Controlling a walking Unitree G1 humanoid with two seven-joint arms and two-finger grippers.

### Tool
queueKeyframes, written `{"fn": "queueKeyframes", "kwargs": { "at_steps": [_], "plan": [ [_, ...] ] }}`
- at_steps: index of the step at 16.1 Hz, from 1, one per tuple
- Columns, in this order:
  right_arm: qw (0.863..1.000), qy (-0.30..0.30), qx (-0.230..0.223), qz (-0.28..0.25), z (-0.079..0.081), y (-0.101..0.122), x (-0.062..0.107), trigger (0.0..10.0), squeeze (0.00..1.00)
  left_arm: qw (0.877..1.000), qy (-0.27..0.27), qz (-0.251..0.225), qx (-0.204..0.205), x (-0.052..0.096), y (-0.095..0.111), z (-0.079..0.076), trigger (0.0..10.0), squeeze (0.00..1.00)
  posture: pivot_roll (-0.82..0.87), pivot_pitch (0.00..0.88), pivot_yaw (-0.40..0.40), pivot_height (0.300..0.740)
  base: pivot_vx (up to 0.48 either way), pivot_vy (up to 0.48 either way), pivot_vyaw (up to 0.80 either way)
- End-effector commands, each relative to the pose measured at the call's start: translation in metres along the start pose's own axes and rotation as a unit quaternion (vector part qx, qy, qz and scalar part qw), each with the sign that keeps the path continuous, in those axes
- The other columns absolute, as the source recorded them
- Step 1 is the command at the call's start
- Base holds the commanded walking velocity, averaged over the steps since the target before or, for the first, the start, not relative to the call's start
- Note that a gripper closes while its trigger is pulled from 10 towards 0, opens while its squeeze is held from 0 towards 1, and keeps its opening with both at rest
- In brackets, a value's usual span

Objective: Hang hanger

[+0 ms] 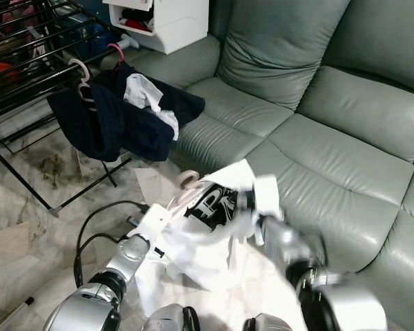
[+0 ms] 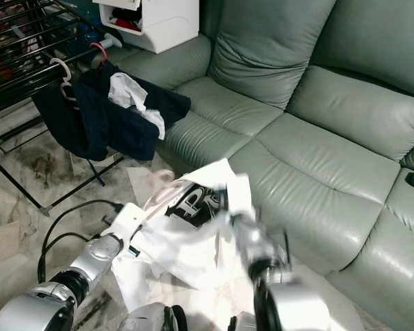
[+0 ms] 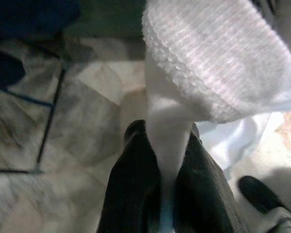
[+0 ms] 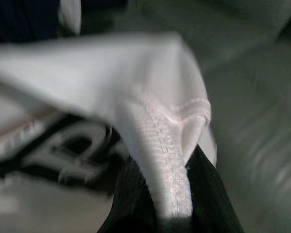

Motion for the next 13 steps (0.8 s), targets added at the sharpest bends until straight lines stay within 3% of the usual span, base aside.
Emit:
{"fn": "queueKeyframes", "kwargs": {
  "at_steps": [1, 2, 3, 4, 5, 6, 7, 10, 13],
  "plan": [
    [1.000, 0.021, 0.010, 0.000, 0.014, -0.001, -0.001, 0.0, 0.00, 0.999, 0.027, -0.032, -0.015, -0.001, 0.017, 0.014, 10.0, 0.00, -0.06, 0.000, 0.090, 0.740, 0.000, 0.000, 0.00],
    [0.999, 0.027, 0.016, -0.001, 0.018, 0.000, -0.001, 0.9, 0.00, 0.999, 0.026, -0.032, -0.013, -0.001, 0.017, 0.013, 10.0, 0.00, -0.06, 0.000, 0.088, 0.740, 0.000, 0.000, 0.00],
    [0.999, 0.043, 0.024, 0.015, 0.030, -0.006, 0.000, 10.0, 0.00, 0.999, 0.034, -0.026, 0.012, -0.002, 0.016, 0.013, 10.0, 0.00, -0.06, 0.000, 0.088, 0.740, 0.000, 0.000, 0.00],
    [0.998, 0.044, 0.016, 0.033, 0.032, -0.015, 0.001, 10.0, 0.00, 0.998, 0.041, -0.023, 0.030, -0.002, 0.015, 0.015, 10.0, 0.00, -0.06, 0.000, 0.088, 0.740, 0.000, 0.000, 0.00],
    [0.998, 0.044, 0.007, 0.041, 0.032, -0.019, 0.002, 8.9, 0.00, 0.998, 0.042, -0.024, 0.028, -0.002, 0.015, 0.015, 10.0, 0.00, -0.06, 0.000, 0.088, 0.740, 0.000, 0.000, 0.00],
    [0.998, 0.048, 0.002, 0.047, 0.034, -0.023, 0.004, 0.0, 0.00, 0.998, 0.042, -0.022, 0.035, -0.002, 0.015, 0.015, 10.0, 0.00, -0.06, 0.000, 0.088, 0.740, 0.000, 0.000, 0.00],
    [0.997, 0.056, 0.007, 0.048, 0.038, -0.026, 0.005, 0.0, 0.00, 0.998, 0.041, -0.022, 0.037, -0.002, 0.015, 0.014, 10.0, 0.00, -0.06, 0.000, 0.088, 0.740, 0.000, 0.000, 0.00],
    [0.990, 0.132, 0.010, 0.049, 0.072, -0.031, 0.011, 0.0, 0.00, 0.998, 0.033, -0.024, 0.040, -0.004, 0.020, 0.009, 10.0, 0.00, -0.06, 0.000, 0.088, 0.740, 0.000, 0.000, 0.00],
    [0.976, 0.212, 0.014, 0.057, 0.098, -0.036, 0.019, 0.0, 0.00, 0.999, 0.028, -0.022, 0.040, -0.004, 0.022, 0.005, 10.0, 0.00, -0.07, 0.000, 0.087, 0.740, 0.000, 0.000, 0.00]
  ]
}}
Point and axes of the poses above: a point about 5 cm out from each wrist's last joint towards the gripper, its own x axis pointing back from the gripper into the wrist, its own y axis along the axis of the wrist's last joint, z = x × y, the point moved 5 cm from there along -x, pointing out of the wrist towards the gripper, and after that the axes turned 7 degrees about -x, right-handed, at the moved point
